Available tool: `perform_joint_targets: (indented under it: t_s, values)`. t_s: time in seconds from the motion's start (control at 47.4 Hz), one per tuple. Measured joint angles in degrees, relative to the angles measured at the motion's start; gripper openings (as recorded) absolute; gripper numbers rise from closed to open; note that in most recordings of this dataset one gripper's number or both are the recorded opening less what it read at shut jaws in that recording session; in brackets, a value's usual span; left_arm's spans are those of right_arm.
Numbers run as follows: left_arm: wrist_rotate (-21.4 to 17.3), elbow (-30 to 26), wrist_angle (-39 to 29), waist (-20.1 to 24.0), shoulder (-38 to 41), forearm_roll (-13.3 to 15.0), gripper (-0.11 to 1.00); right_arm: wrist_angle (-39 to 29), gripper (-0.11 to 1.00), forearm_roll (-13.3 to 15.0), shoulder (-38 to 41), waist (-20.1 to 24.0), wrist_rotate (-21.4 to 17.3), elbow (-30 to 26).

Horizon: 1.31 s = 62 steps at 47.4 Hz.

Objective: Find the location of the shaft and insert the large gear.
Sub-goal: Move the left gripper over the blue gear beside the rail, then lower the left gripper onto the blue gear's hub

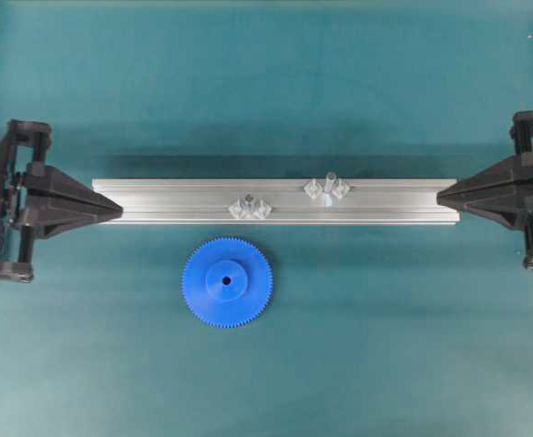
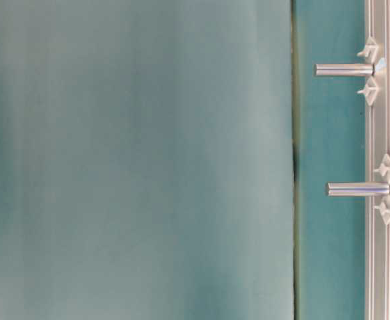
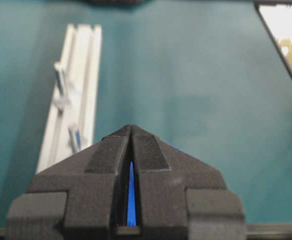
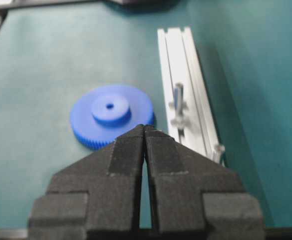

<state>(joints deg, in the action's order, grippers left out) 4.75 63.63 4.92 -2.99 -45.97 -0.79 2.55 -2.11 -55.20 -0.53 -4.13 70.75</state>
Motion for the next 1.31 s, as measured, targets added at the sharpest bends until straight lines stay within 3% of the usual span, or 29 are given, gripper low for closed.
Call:
perform_joint_targets:
  t_s: [0.95,1.309]
  values:
    - [1.1,-14.7,-21.0,-1.6,19.2,0.0,0.0,-7.9,0.02,-0.1,0.1,-1.9,-1.5,2.5]
    - [1.1,-19.9,-22.5,-1.8,27.9,0.0,0.0,-8.4,0.02,0.0,-0.2,-1.9,-1.5,2.8]
